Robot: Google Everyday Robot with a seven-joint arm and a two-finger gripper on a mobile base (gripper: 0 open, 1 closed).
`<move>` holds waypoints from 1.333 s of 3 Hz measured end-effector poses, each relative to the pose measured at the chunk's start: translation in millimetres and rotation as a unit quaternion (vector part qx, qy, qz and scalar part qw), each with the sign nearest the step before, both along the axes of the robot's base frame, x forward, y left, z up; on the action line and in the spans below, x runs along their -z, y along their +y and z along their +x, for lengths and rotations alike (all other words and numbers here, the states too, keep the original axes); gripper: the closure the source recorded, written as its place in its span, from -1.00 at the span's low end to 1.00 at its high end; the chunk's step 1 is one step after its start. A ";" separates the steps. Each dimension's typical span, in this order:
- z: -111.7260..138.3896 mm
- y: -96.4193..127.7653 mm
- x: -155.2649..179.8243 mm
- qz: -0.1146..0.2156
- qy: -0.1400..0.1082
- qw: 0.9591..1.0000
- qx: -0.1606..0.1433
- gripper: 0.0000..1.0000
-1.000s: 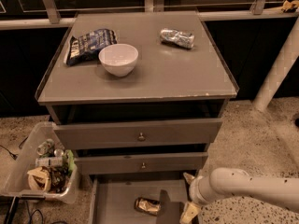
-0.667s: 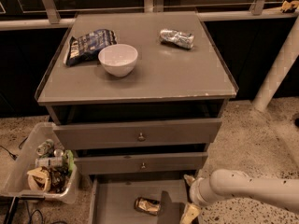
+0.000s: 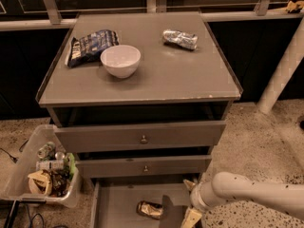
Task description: Pick orange can from bottom drawer and place on counter
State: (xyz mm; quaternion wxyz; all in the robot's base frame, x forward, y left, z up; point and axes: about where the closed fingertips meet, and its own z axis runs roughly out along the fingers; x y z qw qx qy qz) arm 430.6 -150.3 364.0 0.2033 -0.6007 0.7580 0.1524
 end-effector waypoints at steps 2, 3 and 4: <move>9.5 38.4 56.5 0.129 -0.015 0.991 -0.008 -1.00; -2.3 57.4 89.5 0.177 -0.018 0.984 -0.009 -1.00; -20.9 80.2 127.3 0.193 -0.004 0.981 -0.021 -1.00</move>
Offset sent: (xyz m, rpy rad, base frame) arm 0.0072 0.0559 -0.1063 0.4571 -0.0491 0.0009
